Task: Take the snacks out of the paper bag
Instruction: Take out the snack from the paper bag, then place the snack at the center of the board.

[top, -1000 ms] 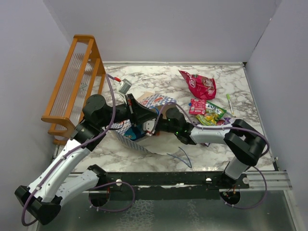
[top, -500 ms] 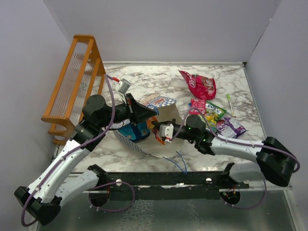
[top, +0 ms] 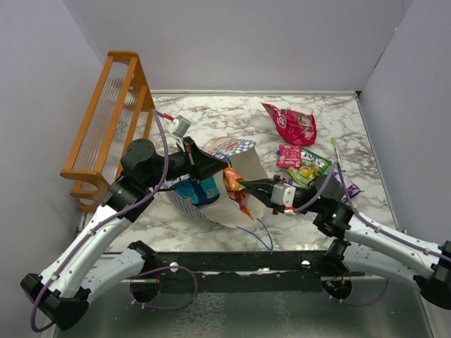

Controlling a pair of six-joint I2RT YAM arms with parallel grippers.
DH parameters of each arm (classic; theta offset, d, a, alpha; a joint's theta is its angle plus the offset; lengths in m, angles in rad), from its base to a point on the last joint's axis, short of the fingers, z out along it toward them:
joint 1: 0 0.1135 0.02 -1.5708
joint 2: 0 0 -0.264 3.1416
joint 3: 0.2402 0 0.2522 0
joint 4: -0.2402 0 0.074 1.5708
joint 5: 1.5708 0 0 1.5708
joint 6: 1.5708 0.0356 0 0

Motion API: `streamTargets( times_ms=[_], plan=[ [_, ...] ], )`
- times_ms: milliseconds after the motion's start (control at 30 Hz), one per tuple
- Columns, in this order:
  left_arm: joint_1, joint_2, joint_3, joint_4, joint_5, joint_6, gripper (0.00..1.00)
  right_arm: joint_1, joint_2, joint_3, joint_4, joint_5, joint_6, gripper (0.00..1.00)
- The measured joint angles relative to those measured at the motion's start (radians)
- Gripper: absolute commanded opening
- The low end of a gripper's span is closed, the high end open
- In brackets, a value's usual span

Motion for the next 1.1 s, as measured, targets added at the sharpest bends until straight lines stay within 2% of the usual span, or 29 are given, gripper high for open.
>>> streamTargets(
  times_ms=[333,500,600,733,900,1000,1100],
  plan=[
    [0.000,0.000,0.000,-0.005,-0.024,0.019,0.00,0.000,-0.312,0.131,-0.270,-0.068,0.101,0.01],
    [0.000,0.000,0.000,-0.007,-0.025,0.026,0.00,0.000,-0.423,0.209,-0.308,0.034,0.141,0.01],
    [0.000,-0.003,0.000,-0.012,-0.026,0.028,0.00,0.001,-0.439,0.246,-0.306,0.157,0.168,0.01],
    [0.000,-0.012,0.000,-0.023,-0.027,0.034,0.00,0.001,-0.413,0.271,-0.297,0.413,0.206,0.01],
    [0.000,-0.019,0.002,-0.044,-0.033,0.039,0.00,0.001,-0.242,0.334,-0.270,0.854,0.225,0.01],
    [0.000,-0.021,0.002,-0.058,-0.037,0.045,0.00,-0.001,-0.114,0.335,-0.186,1.122,0.156,0.02],
    [0.000,-0.022,0.002,-0.062,-0.040,0.049,0.00,-0.052,0.017,0.338,-0.159,1.279,0.128,0.02]
  ],
)
